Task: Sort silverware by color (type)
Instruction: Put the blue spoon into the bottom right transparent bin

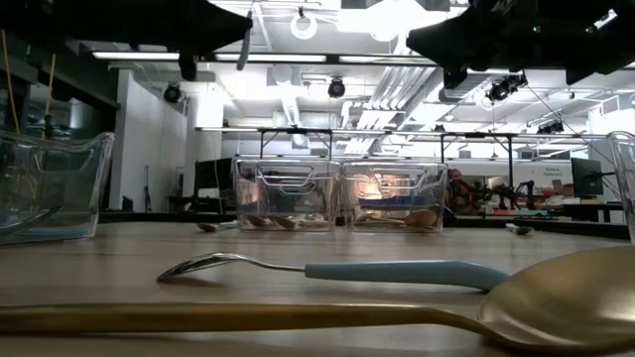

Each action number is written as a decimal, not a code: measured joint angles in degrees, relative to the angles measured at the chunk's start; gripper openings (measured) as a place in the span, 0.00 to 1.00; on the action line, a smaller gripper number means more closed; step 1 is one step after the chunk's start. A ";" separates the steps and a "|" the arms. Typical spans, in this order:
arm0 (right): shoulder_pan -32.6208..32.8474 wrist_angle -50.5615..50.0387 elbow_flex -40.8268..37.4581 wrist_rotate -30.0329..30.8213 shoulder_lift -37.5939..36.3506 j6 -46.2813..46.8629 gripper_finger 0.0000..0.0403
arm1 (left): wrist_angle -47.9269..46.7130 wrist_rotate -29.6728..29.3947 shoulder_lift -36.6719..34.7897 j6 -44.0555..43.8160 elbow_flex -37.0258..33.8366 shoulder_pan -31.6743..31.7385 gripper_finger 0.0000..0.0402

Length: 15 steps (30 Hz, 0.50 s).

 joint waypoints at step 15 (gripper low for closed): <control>0.02 3.02 0.00 0.00 0.00 0.57 0.13 | 13.17 4.56 13.98 8.82 1.90 -0.68 0.03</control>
